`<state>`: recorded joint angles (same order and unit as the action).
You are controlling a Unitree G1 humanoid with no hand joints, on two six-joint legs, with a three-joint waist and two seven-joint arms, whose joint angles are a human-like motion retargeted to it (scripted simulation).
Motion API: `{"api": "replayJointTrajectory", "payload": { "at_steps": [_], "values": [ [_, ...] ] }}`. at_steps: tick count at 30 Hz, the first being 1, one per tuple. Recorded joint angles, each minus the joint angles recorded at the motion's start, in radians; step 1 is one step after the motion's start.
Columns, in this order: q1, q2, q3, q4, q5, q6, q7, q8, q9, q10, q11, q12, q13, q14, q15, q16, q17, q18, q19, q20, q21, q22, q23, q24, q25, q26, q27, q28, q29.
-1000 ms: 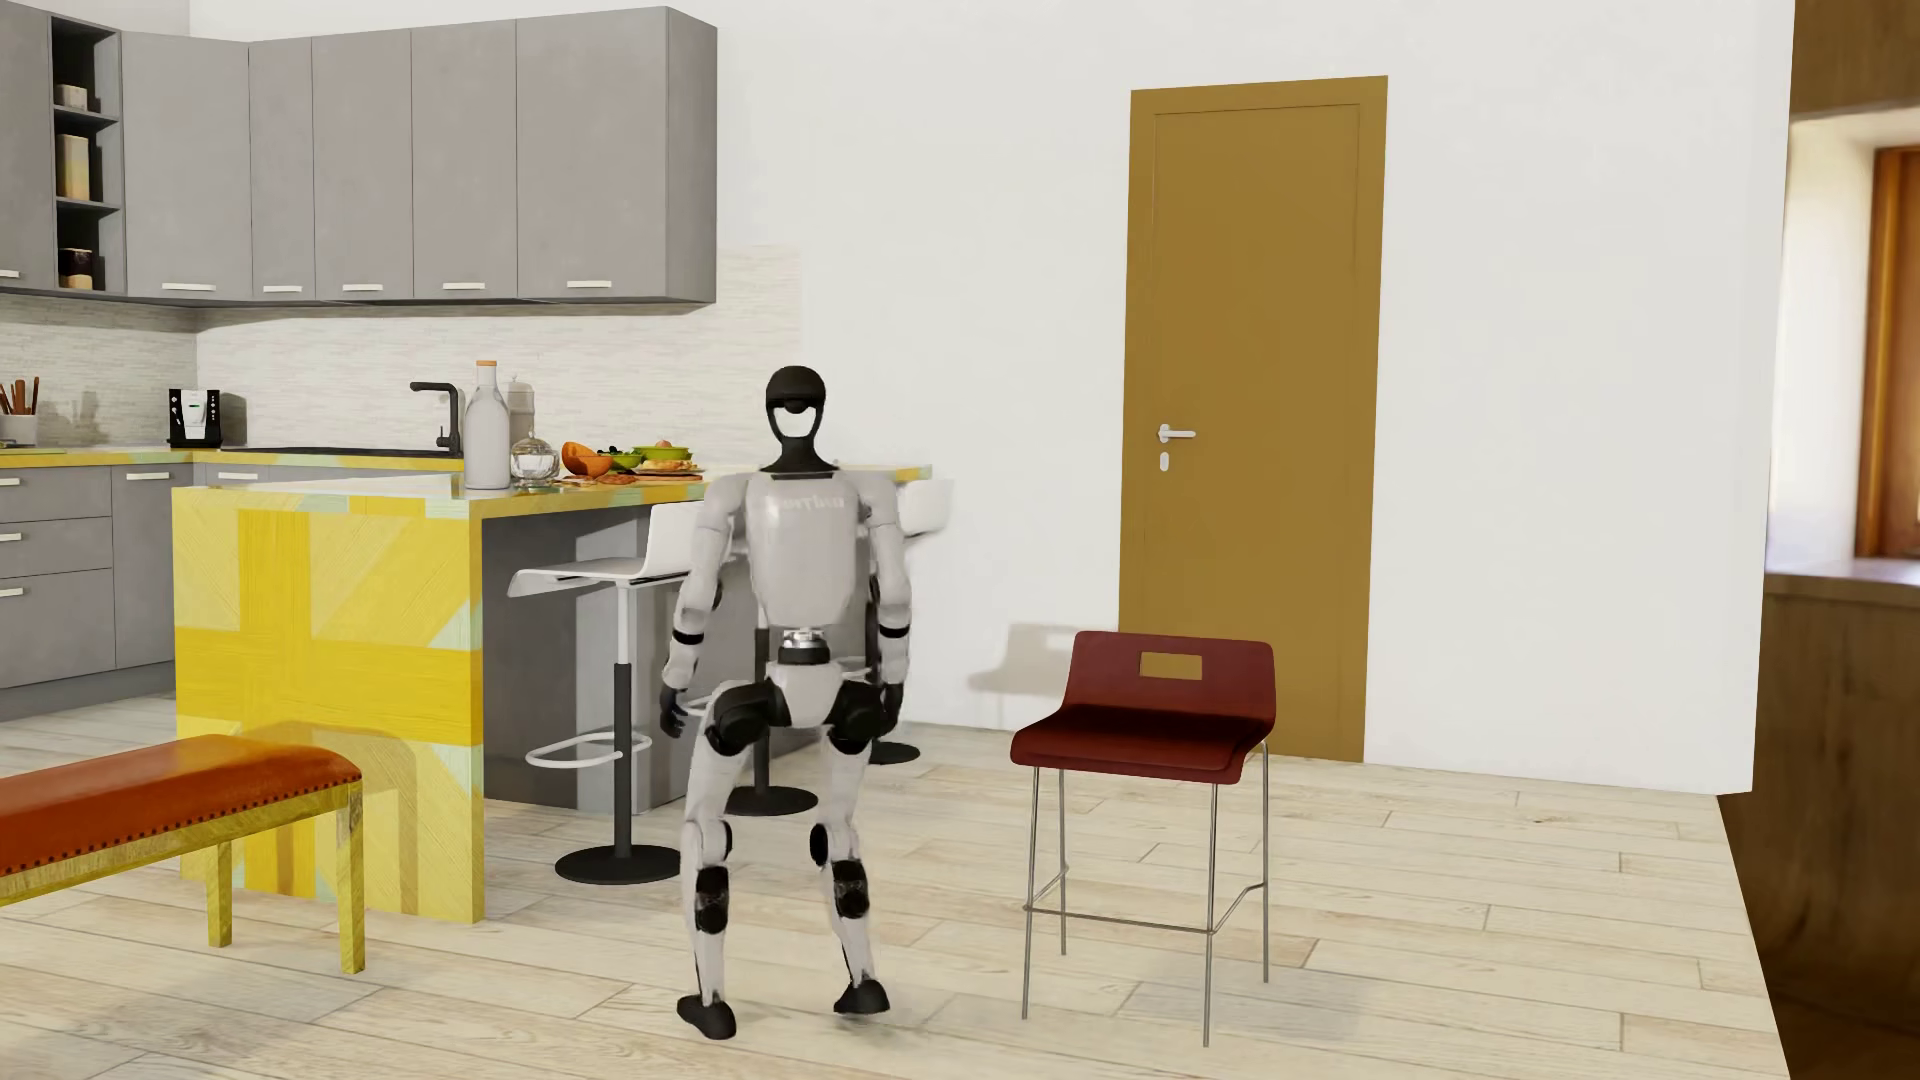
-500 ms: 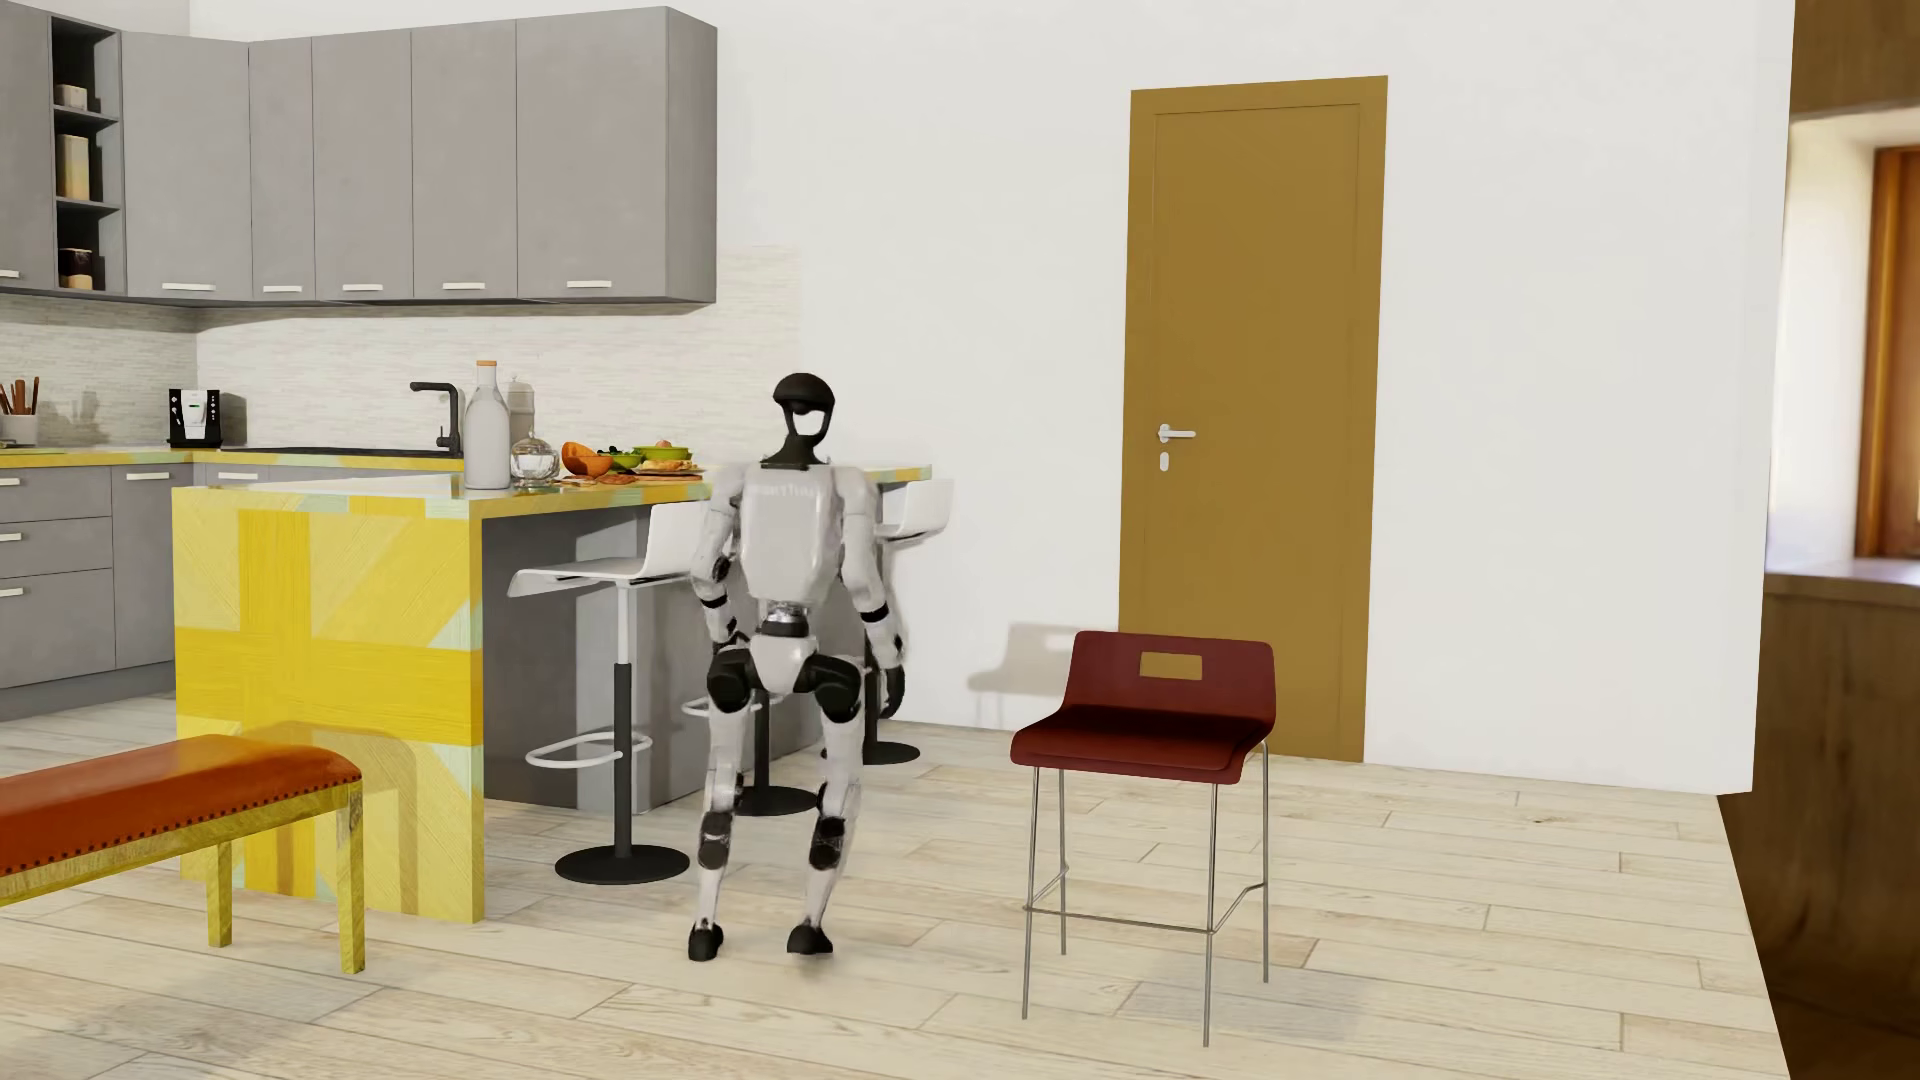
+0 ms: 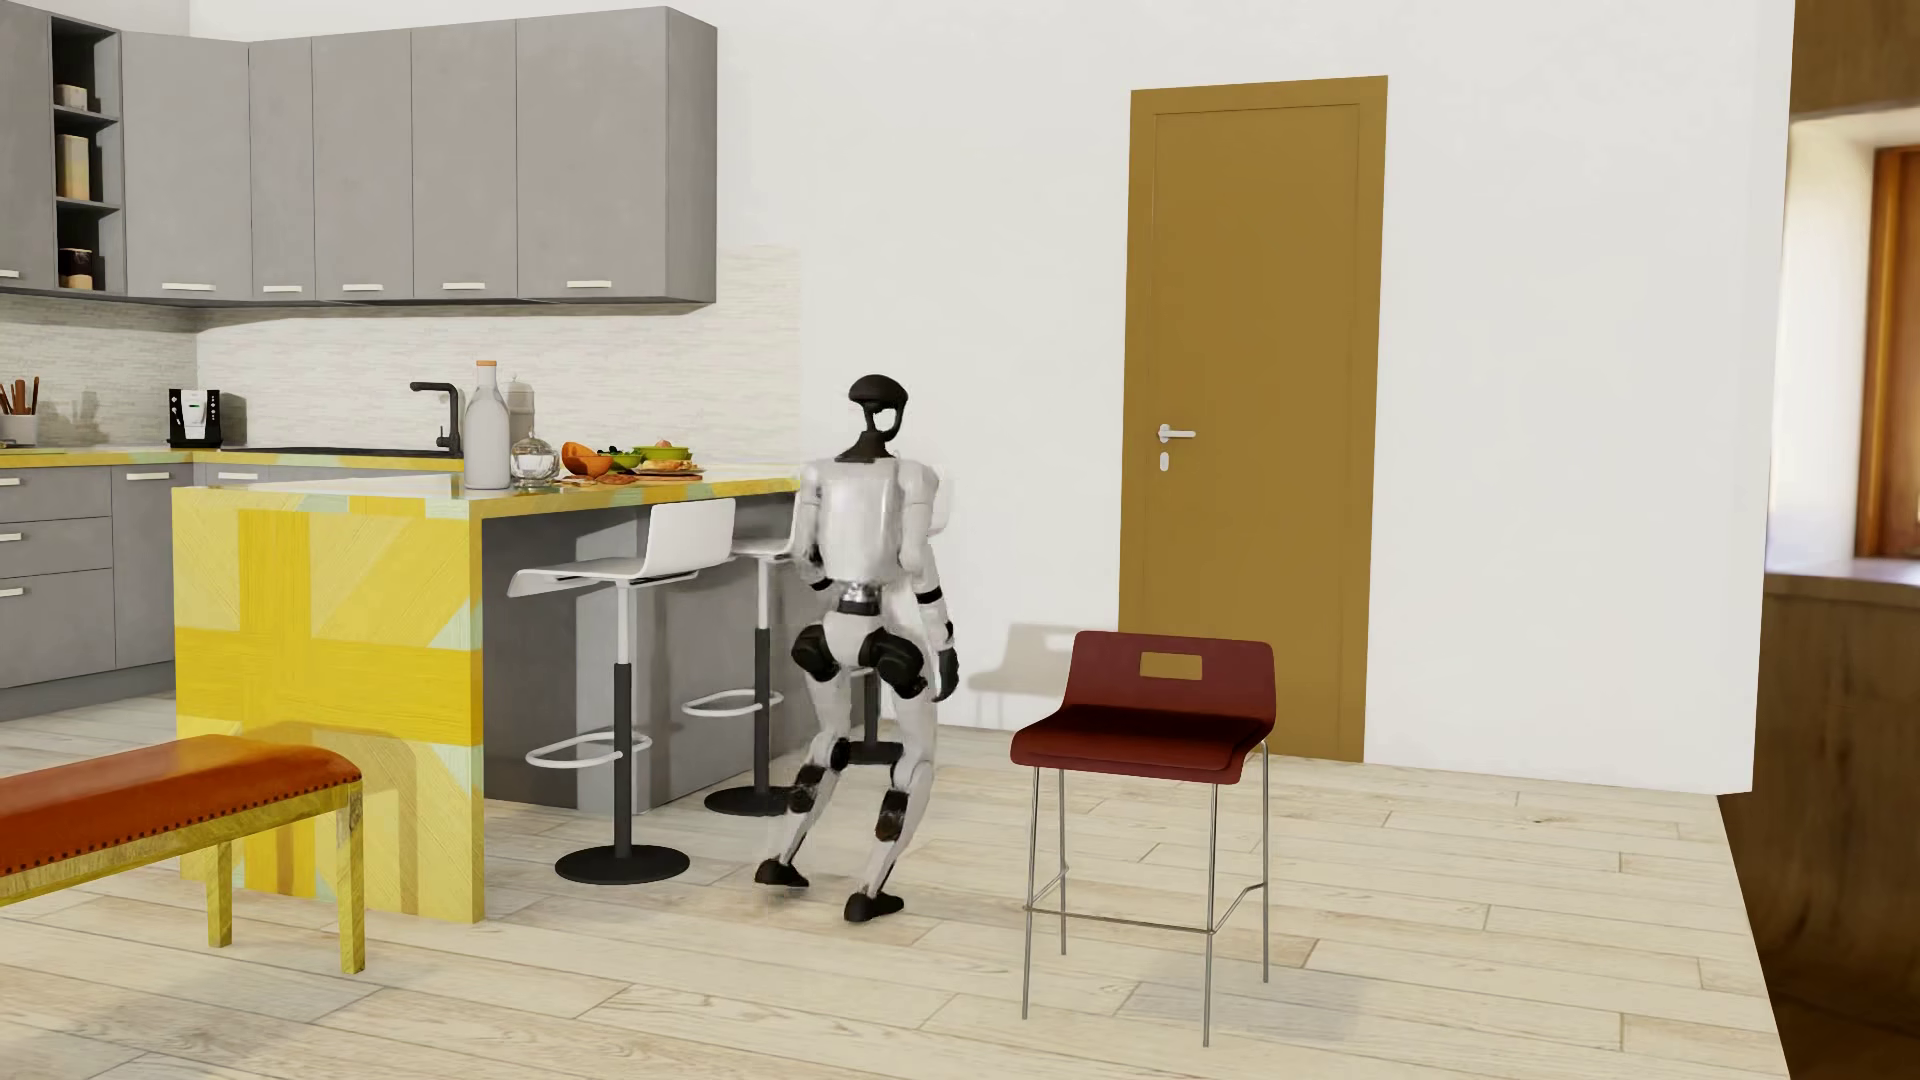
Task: Go around the stool
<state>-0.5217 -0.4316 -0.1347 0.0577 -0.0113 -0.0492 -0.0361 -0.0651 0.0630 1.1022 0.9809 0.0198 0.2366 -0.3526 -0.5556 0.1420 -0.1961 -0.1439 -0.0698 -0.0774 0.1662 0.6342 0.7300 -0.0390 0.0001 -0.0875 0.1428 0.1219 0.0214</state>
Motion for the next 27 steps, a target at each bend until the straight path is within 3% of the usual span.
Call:
{"api": "replayJointTrajectory", "payload": {
  "at_steps": [1,2,3,4,5,6,7,8,10,11,12,13,14,15,16,17,19,20,21,23,24,25,26,27],
  "values": [
    [-0.048,0.006,0.057,-0.02,0.004,0.037,0.009,-0.022,0.045,-0.072,0.059,0.047,-0.033,-0.018,0.051,0.04,0.003,0.001,0.018,0.019,-0.023,-0.012,-0.065,0.019,-0.039,-0.001,0.025,-0.027,-0.027],
    [-0.076,-0.045,0.107,-0.045,0.006,0.079,0.024,-0.034,0.07,-0.207,0.201,0.075,-0.05,0.055,0.185,0.06,0.035,0.016,0.061,0.069,-0.094,0.036,-0.142,0.047,-0.073,0.005,0.041,-0.052,-0.059],
    [-0.046,-0.109,0.109,-0.058,0.01,0.076,0.031,0.003,0.07,-0.216,0.296,0.116,-0.053,0.032,0.317,0.093,0.047,0.112,0.088,0.096,-0.083,0.049,-0.149,0.073,-0.095,0.028,0.026,-0.061,-0.079],
    [-0.004,-0.154,0.096,-0.053,0.017,0.076,0.042,0.041,0.079,-0.223,0.275,0.144,-0.054,-0.008,0.312,0.099,0.035,0.169,0.08,0.115,-0.092,0.019,-0.125,0.093,-0.107,0.065,-0.005,-0.058,-0.075],
    [0.01,-0.188,0.088,-0.045,-0.011,0.063,0.065,0.085,0.092,-0.17,0.102,0.152,-0.054,0.003,0.228,0.074,0.049,0.129,-0.055,0.091,-0.14,-0.027,-0.123,0.104,-0.123,0.098,-0.032,-0.046,-0.055],
    [-0.038,-0.166,0.091,-0.04,-0.048,0.07,0.061,0.096,0.079,-0.046,-0.054,0.121,-0.057,0.061,0.189,0.021,0.029,0.066,0.071,0.043,-0.12,-0.022,-0.068,0.114,-0.145,0.116,-0.061,-0.038,-0.035],
    [-0.076,-0.126,0.095,-0.029,-0.039,0.094,0.038,0.071,0.072,0.022,-0.064,0.103,-0.074,0.06,0.166,-0.005,-0.009,0.013,0.061,0.022,-0.068,-0.004,-0.03,0.116,-0.147,0.114,-0.084,-0.042,-0.021],
    [-0.092,-0.086,0.114,-0.037,-0.023,0.106,0.011,0.068,0.067,-0.015,-0.092,0.117,-0.087,-0.029,0.159,0.006,-0.009,-0.028,0.054,0.041,-0.077,-0.018,-0.045,0.108,-0.126,0.106,-0.1,-0.06,-0.01],
    [-0.134,-0.027,0.16,-0.033,-0.007,0.129,0.035,0.05,0.047,-0.093,-0.112,0.087,-0.046,-0.081,0.156,0.032,0.034,-0.073,0.047,0.072,-0.076,-0.035,-0.095,0.081,-0.054,0.088,-0.147,-0.107,-0.007],
    [-0.137,-0.04,0.151,-0.029,0.003,0.145,0.05,0.036,0.042,-0.174,-0.044,0.091,-0.046,-0.016,0.195,0.044,0.032,-0.078,0.029,0.079,-0.059,-0.025,-0.135,0.073,-0.022,0.052,-0.159,-0.126,-0.004],
    [-0.101,-0.097,0.116,-0.003,0.025,0.158,0.056,0.025,0.033,-0.319,0.095,0.095,-0.031,0.138,0.294,0.067,0.036,-0.058,0.045,0.082,-0.074,0.022,-0.198,0.069,0.0,0.003,-0.157,-0.132,0.003],
    [-0.083,-0.163,0.078,-0.011,0.034,0.125,0.06,0.045,0.005,-0.369,0.196,0.111,-0.024,0.239,0.358,0.098,0.039,0.031,0.073,0.068,-0.078,0.048,-0.201,0.057,0.017,-0.035,-0.155,-0.119,0.017],
    [-0.063,-0.188,0.07,-0.022,0.023,0.069,0.085,0.064,-0.012,-0.37,0.169,0.126,-0.029,0.229,0.291,0.086,0.028,0.187,0.084,0.05,-0.067,-0.013,-0.158,0.039,0.025,-0.036,-0.142,-0.089,0.035],
    [-0.072,-0.164,0.097,-0.023,-0.013,0.029,0.095,0.088,-0.032,-0.331,0.01,0.114,-0.033,0.197,0.201,0.048,0.002,0.22,0.083,0.028,-0.103,-0.041,-0.091,0.031,0.02,-0.038,-0.116,-0.065,0.053],
    [-0.089,-0.142,0.122,-0.024,-0.042,0.009,0.085,0.072,-0.051,-0.282,-0.075,0.101,-0.038,0.115,0.247,0.013,-0.014,0.202,0.088,0.002,-0.133,-0.035,-0.033,0.037,0.014,-0.038,-0.081,-0.05,0.054],
    [-0.089,-0.13,0.114,-0.027,-0.04,0.0,0.062,0.062,-0.055,-0.263,-0.081,0.121,-0.062,0.054,0.246,0.031,-0.014,0.153,0.084,-0.013,-0.112,-0.024,-0.054,0.062,0.014,-0.03,-0.027,-0.053,0.038],
    [-0.064,-0.098,0.107,-0.018,-0.024,0.012,0.038,0.056,-0.054,-0.298,-0.131,0.175,-0.064,0.093,0.268,0.056,0.009,0.04,0.083,0.042,-0.123,-0.024,-0.103,0.122,0.026,0.044,0.029,-0.098,0.036],
    [-0.058,-0.086,0.111,-0.018,-0.024,0.02,0.039,0.056,-0.054,-0.313,-0.161,0.173,-0.054,0.082,0.285,0.066,0.023,0.029,0.086,0.051,-0.122,-0.022,-0.093,0.136,0.031,0.089,0.031,-0.12,0.037],
    [-0.044,-0.067,0.121,-0.015,-0.022,0.037,0.04,0.054,-0.046,-0.328,-0.191,0.175,-0.036,0.08,0.293,0.058,0.023,0.051,0.09,0.057,-0.115,-0.021,-0.09,0.133,0.038,0.105,0.019,-0.137,0.041],
    [-0.004,-0.052,0.116,-0.032,-0.031,0.049,0.04,0.051,-0.024,-0.403,-0.197,0.175,-0.062,0.181,0.246,0.066,0.02,0.142,0.079,0.052,-0.097,-0.017,-0.079,0.094,0.049,0.104,-0.014,-0.158,0.043],
    [-0.004,-0.062,0.124,-0.033,-0.025,0.047,0.037,0.055,-0.025,-0.421,-0.164,0.176,-0.061,0.215,0.192,0.078,0.011,0.14,0.006,0.034,-0.114,-0.012,-0.089,0.069,0.049,0.092,-0.038,-0.154,0.047],
    [0.001,-0.064,0.144,-0.031,-0.026,0.036,0.04,0.059,-0.023,-0.428,-0.149,0.185,-0.04,0.219,0.152,0.083,0.003,0.091,0.009,0.029,-0.118,-0.039,-0.106,0.048,0.042,0.09,-0.063,-0.143,0.044],
    [-0.007,-0.05,0.151,-0.024,-0.034,0.04,0.036,0.052,-0.021,-0.396,-0.172,0.192,-0.046,0.15,0.193,0.051,-0.025,0.069,0.153,0.047,-0.131,-0.048,-0.077,0.032,0.027,0.091,-0.08,-0.123,0.042],
    [-0.021,-0.041,0.144,-0.024,-0.036,0.04,0.037,0.044,-0.027,-0.364,-0.207,0.172,-0.051,0.065,0.273,0.016,-0.02,0.069,0.083,0.053,-0.147,-0.032,-0.074,0.027,0.008,0.101,-0.079,-0.112,0.03]
  ]
}}
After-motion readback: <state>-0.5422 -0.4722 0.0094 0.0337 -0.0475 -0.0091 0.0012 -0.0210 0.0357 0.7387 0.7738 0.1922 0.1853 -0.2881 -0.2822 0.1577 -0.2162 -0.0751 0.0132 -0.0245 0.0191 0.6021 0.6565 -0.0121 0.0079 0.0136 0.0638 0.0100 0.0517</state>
